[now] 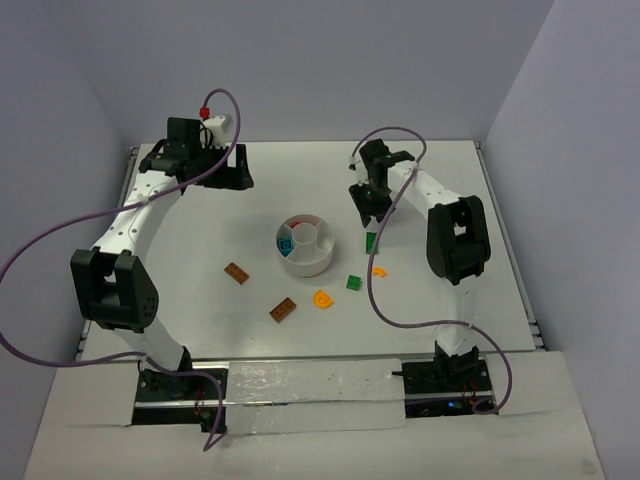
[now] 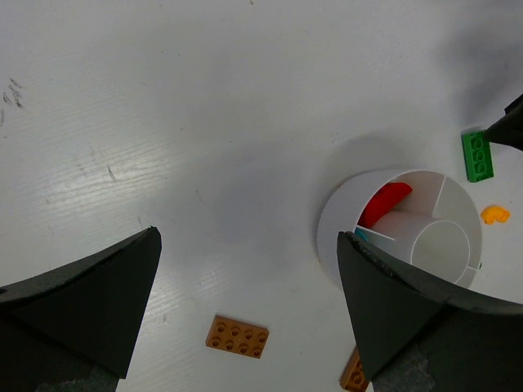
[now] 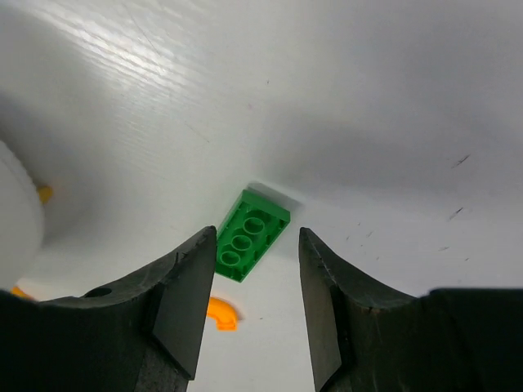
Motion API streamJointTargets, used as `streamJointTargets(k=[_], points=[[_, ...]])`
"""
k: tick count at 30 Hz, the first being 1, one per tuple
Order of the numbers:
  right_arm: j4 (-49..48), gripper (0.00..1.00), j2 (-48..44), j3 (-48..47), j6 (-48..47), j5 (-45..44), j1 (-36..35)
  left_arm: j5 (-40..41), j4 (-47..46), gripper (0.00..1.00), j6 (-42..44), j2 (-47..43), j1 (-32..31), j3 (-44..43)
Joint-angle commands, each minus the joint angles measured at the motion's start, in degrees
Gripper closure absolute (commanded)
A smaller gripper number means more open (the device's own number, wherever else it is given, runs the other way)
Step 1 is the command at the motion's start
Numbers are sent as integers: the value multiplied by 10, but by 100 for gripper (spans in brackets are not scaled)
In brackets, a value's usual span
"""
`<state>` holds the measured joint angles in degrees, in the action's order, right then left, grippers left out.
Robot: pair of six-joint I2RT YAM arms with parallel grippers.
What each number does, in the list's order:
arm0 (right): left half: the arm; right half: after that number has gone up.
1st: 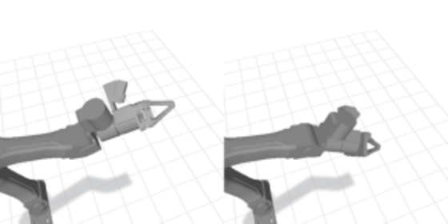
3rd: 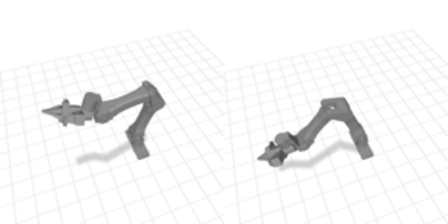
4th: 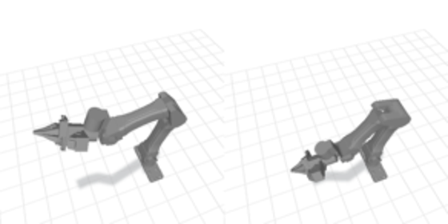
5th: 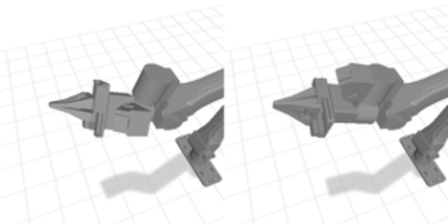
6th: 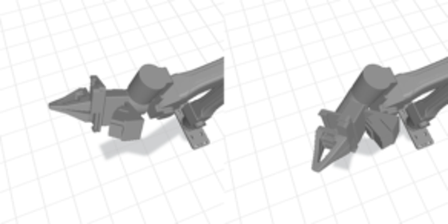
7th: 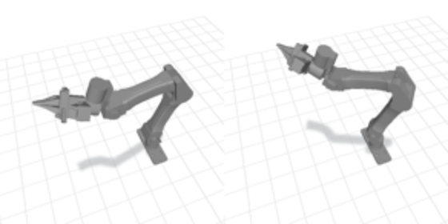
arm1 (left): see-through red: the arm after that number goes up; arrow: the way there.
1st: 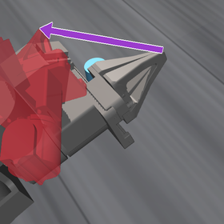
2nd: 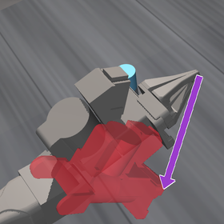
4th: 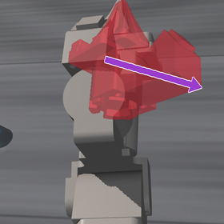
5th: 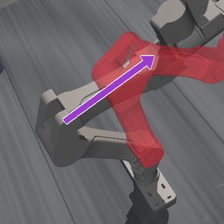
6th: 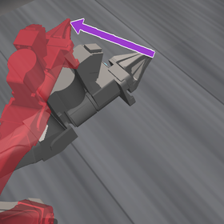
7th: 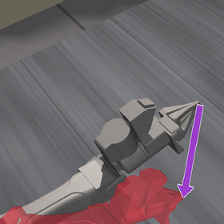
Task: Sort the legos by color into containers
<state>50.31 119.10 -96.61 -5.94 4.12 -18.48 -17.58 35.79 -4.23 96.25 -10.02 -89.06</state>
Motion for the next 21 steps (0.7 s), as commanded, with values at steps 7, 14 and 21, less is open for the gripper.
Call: streamJointTargets(k=[7,14,21], points=[[94,43,60,-70,43,7,5,4,-13,1,-1,-4,3,-3],[117,43,95,-44,81,21,11,7,-15,1,-3,-3,3,-1],[112,49,116,-48,100,15,13,3,-16,1,-3,4,3,-4]])
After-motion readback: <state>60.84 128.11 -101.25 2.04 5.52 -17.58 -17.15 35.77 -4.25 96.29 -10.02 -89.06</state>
